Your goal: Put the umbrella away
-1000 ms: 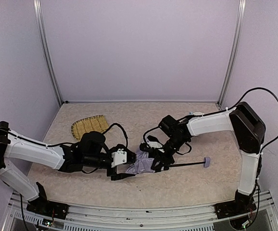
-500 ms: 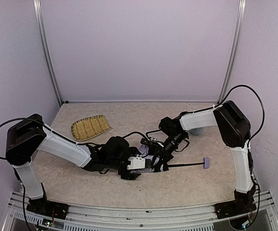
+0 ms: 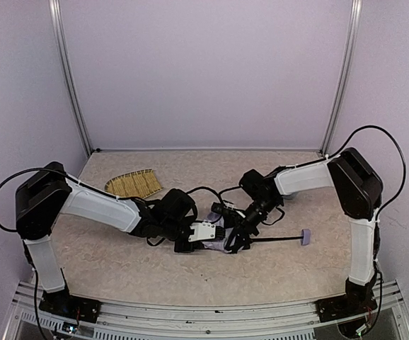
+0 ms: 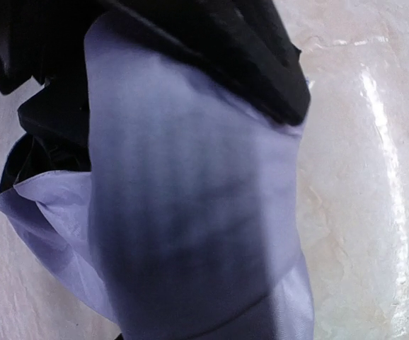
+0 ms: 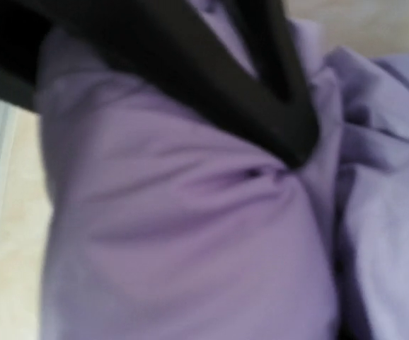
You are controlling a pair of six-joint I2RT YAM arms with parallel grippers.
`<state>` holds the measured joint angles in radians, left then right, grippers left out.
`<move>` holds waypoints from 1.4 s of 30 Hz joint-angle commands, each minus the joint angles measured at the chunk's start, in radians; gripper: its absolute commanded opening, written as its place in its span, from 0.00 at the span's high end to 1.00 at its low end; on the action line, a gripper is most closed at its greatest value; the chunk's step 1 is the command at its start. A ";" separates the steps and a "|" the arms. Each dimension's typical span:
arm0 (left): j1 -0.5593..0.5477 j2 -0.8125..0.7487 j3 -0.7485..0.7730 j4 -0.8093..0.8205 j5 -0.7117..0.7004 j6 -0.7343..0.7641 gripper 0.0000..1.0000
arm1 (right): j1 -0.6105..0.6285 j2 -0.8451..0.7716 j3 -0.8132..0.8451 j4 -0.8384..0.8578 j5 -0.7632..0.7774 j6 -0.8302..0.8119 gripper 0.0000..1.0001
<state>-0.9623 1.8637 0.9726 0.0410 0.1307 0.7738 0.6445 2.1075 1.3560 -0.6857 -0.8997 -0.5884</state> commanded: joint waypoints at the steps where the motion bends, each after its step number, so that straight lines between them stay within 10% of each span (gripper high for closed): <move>1: 0.020 0.074 0.048 -0.263 0.076 -0.079 0.76 | -0.012 -0.108 -0.113 0.224 0.278 0.128 0.23; 8: 0.051 0.177 0.188 -0.490 0.169 -0.151 0.82 | 0.001 -0.464 -0.416 0.638 0.417 0.193 0.12; 14: 0.117 0.277 0.263 -0.613 0.288 -0.197 0.82 | 0.132 -0.743 -0.793 0.959 0.595 -0.056 0.03; 25: 0.144 0.377 0.365 -0.816 0.476 -0.135 0.82 | 0.241 -0.496 -0.681 0.980 0.937 -0.292 0.02; 38: 0.148 0.337 0.375 -0.821 0.508 -0.062 0.67 | 0.254 -0.382 -0.560 0.741 0.886 -0.307 0.74; 42: 0.151 0.201 0.300 -0.620 0.465 -0.110 0.04 | 0.254 -0.384 -0.550 0.652 0.858 -0.274 0.90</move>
<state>-0.7914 2.1128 1.3918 -0.5354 0.6655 0.6743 0.8963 1.7069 0.7906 0.0978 -0.0208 -0.8589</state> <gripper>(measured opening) 0.615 0.297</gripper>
